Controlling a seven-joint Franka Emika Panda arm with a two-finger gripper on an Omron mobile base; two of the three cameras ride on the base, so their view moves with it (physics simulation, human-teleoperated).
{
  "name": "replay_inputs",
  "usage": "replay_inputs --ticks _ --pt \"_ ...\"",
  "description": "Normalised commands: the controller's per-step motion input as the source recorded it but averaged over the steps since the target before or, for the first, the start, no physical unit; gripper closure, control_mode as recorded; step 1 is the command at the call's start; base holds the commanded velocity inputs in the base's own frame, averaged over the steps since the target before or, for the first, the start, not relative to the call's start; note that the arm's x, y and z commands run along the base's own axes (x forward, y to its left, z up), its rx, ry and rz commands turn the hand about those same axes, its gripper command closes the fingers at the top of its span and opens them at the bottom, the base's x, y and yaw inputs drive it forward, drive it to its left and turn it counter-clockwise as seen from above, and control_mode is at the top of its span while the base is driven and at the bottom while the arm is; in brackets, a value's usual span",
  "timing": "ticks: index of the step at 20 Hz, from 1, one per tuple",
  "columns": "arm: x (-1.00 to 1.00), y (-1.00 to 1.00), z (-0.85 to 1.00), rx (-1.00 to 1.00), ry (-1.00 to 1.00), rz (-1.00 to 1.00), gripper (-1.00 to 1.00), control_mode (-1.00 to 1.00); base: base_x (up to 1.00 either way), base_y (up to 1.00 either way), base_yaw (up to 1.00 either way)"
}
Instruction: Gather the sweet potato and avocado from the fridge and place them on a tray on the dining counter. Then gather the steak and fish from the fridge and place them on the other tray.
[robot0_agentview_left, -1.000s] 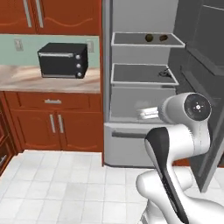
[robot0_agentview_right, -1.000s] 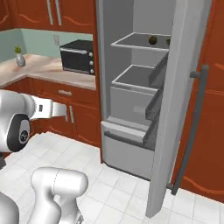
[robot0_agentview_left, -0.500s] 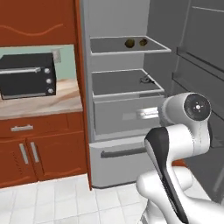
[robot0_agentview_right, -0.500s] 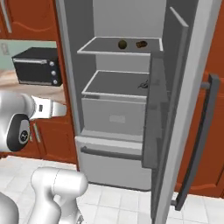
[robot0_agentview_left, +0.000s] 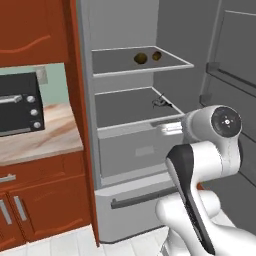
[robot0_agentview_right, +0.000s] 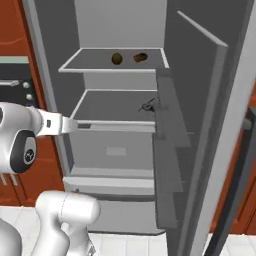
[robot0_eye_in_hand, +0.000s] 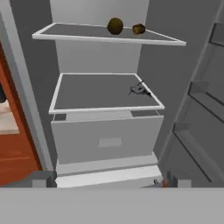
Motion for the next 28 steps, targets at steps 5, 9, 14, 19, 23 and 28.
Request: replay_inputs --ticks 5,9,14,19,23,28 --pt "0.00 0.00 0.00 0.00 0.00 0.00 -1.00 1.00 0.49 0.43 -0.20" --pt "0.00 0.00 0.00 0.00 0.00 0.00 -1.00 1.00 0.52 0.30 -0.20" --pt "0.00 0.00 0.00 0.00 0.00 0.00 -1.00 1.00 0.57 0.08 -0.08" --pt "0.00 0.00 0.00 0.00 0.00 0.00 -1.00 1.00 0.51 0.00 0.00" --pt "0.00 0.00 0.00 0.00 0.00 0.00 -1.00 1.00 0.42 -0.21 0.03" --pt "0.00 0.00 0.00 0.00 0.00 0.00 -1.00 1.00 0.43 -0.33 0.09"
